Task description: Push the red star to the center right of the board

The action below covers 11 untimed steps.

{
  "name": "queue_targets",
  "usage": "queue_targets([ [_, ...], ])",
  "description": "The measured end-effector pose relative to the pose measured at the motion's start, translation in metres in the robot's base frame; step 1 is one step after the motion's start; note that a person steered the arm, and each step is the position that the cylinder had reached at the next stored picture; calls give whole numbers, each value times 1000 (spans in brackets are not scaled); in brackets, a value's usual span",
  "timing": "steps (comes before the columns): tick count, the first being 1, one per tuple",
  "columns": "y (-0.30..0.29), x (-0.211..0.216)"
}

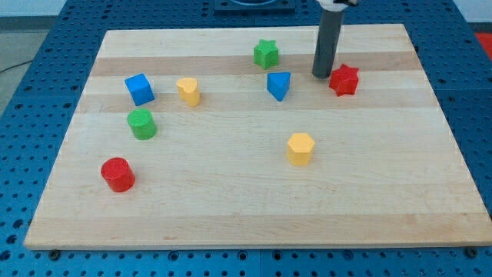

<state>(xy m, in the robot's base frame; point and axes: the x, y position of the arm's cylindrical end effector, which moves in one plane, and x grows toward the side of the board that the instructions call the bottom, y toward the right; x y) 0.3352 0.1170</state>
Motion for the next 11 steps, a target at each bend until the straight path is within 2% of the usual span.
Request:
queue_targets([
  [1,-2,17],
  [6,56,45],
  [7,41,45],
  [9,31,12],
  [10,42,9],
  [11,64,25],
])
